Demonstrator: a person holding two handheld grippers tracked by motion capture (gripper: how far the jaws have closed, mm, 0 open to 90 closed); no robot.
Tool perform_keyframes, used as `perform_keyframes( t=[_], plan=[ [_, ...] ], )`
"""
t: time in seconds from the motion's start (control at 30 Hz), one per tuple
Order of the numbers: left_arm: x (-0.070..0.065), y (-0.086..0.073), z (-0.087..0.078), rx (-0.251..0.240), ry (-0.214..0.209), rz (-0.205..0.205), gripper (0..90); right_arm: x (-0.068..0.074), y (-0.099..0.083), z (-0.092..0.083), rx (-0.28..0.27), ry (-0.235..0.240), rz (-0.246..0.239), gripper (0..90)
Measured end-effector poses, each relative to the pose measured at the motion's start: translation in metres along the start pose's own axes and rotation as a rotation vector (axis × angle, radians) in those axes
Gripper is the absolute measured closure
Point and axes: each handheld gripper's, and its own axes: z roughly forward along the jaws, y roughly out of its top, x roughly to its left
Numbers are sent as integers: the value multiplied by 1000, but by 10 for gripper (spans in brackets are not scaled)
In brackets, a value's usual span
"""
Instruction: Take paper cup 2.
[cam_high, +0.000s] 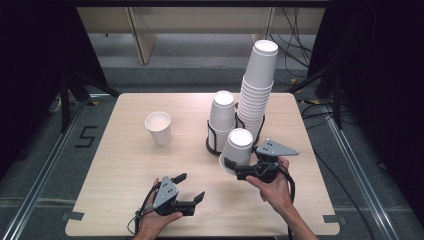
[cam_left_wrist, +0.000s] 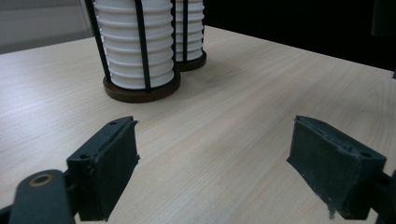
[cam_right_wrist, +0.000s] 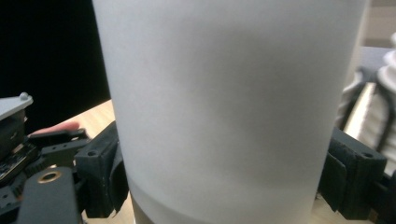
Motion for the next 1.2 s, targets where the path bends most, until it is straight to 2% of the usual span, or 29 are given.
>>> perform_keyframes(
  t=[0.07, 0.2, 0.23, 0.33, 0.37, 0.4, 0.43, 0.47, 0.53, 0.57, 0.63, 0.67, 0.8, 0.87, 0.9, 0.93, 0.97, 1.03, 1.2],
  plan=[
    [-1, -1, 0, 1, -4, 4, 144, 6, -3, 3, 16, 26, 14, 172],
    [-4, -1, 1, -35, -25, 4, 144, 15, -12, 11, 33, 67, -1, 172],
    [-4, -1, 0, -24, -25, 9, 144, 17, -14, 13, 23, 71, -1, 173],
    [-6, -1, 1, -46, -44, 9, 144, 26, -20, 20, 40, 105, 8, 173],
    [-7, -1, 1, -52, -55, 8, 144, 27, -21, 22, 36, 114, -3, 173],
    [-8, 0, 0, -40, -52, 13, 144, 31, -22, 22, 50, 116, 20, 173],
    [-8, 0, 0, -42, -52, 11, 144, 31, -24, 25, 46, 120, -7, 173],
    [-9, 0, 0, -44, -56, 9, 144, 33, -25, 26, 53, 130, 2, 173],
    [-9, 0, -1, -48, -62, 9, 144, 35, -26, 28, 47, 128, -22, 174],
    [-9, 0, -1, -53, -65, 4, 144, 37, -27, 30, 54, 139, -5, 174],
    [-9, 0, 0, -69, -73, -1, 144, 38, -28, 32, 51, 140, -23, 174],
    [-10, 1, -1, -55, -72, -1, 144, 39, -29, 33, 54, 148, -12, 175],
    [-11, 1, -2, -60, -80, 8, 144, 42, -31, 34, 53, 154, -25, 175],
    [-12, 1, -1, -81, -79, 8, 144, 43, -31, 35, 61, 162, -14, 175],
    [-12, 1, 0, -87, -81, 7, 144, 43, -32, 35, 52, 155, -33, 175],
    [-12, 2, -2, -70, -76, 11, 144, 45, -32, 35, 67, 155, -17, 175],
    [-12, 2, -2, -72, -77, 9, 143, 44, -32, 36, 67, 163, -41, 176],
    [-12, 2, -2, -72, -81, 11, 144, 45, -34, 37, 69, 170, -23, 176],
    [-13, 3, -3, -73, -92, 8, 144, 48, -36, 38, 83, 162, -36, 176]
  ],
)
